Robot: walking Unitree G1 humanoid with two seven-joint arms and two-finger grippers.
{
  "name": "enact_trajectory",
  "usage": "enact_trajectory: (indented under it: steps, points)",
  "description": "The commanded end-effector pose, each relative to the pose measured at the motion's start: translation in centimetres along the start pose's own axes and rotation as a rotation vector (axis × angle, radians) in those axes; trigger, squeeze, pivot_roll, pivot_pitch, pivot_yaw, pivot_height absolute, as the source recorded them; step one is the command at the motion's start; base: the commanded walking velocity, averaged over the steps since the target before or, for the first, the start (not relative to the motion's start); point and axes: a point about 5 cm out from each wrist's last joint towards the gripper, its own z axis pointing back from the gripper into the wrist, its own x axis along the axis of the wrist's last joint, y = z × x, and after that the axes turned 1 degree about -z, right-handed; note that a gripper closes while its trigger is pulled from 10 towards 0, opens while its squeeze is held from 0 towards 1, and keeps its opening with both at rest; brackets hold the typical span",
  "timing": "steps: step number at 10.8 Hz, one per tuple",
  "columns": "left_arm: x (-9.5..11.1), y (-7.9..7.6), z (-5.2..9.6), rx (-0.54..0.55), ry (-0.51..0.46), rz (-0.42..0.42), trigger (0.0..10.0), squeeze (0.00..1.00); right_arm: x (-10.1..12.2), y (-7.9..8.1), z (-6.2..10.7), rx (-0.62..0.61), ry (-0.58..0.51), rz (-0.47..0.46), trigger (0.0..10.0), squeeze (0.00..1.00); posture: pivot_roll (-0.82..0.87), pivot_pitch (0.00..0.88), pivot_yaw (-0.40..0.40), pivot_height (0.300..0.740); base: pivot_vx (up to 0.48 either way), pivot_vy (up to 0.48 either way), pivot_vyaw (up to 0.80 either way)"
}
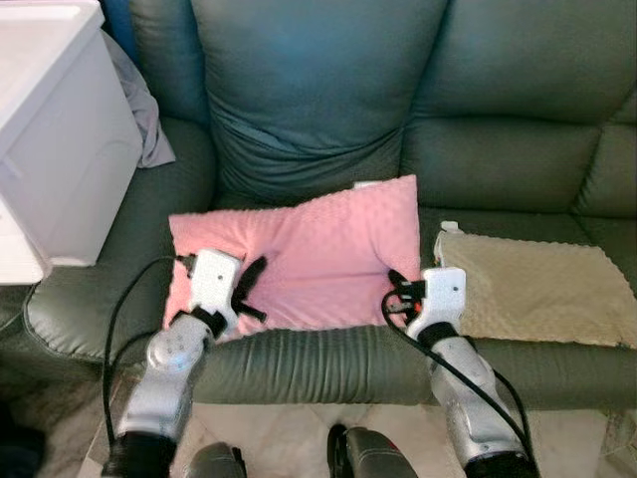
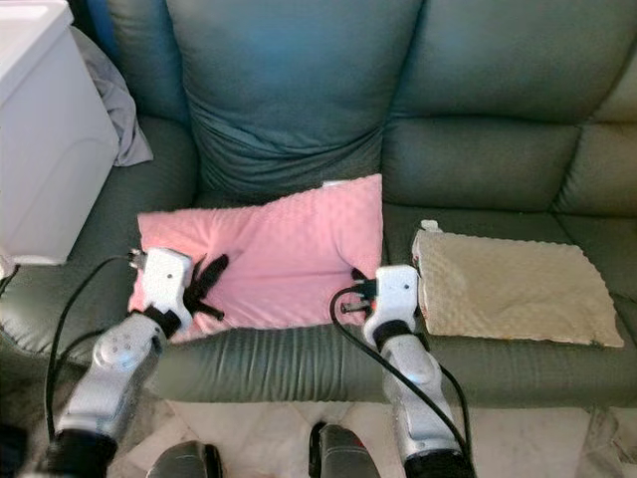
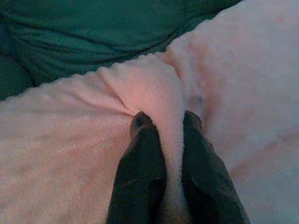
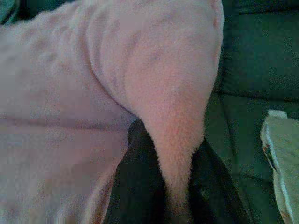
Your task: Move the pillow to the sofa
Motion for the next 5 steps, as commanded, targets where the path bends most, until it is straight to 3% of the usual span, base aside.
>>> enact_trajectory:
  steps: [1, 3, 5]
  points:
    - [0.37, 0.32, -0.34, 0.002, -0.014, -0.006, 10.0, 0.00, 0.43, -0.68, 0.19, -0.030, -0.013, 0.003, 10.0, 0.00, -0.04, 0.129, -0.031, 0.740, 0.000, 0.000, -0.79]
    - [0.39, 0.70, -0.51, -0.004, -0.016, -0.024, 10.0, 0.00, 0.59, -1.09, 0.25, -0.045, -0.018, 0.008, 10.0, 0.00, -0.05, 0.130, -0.027, 0.740, 0.000, 0.000, -0.78]
    - [0.22, 0.80, -0.65, -0.001, -0.015, -0.024, 10.0, 0.00, 0.67, -1.01, 0.32, -0.049, -0.027, 0.002, 10.0, 0.00, -0.05, 0.140, -0.021, 0.740, 0.000, 0.000, 0.00]
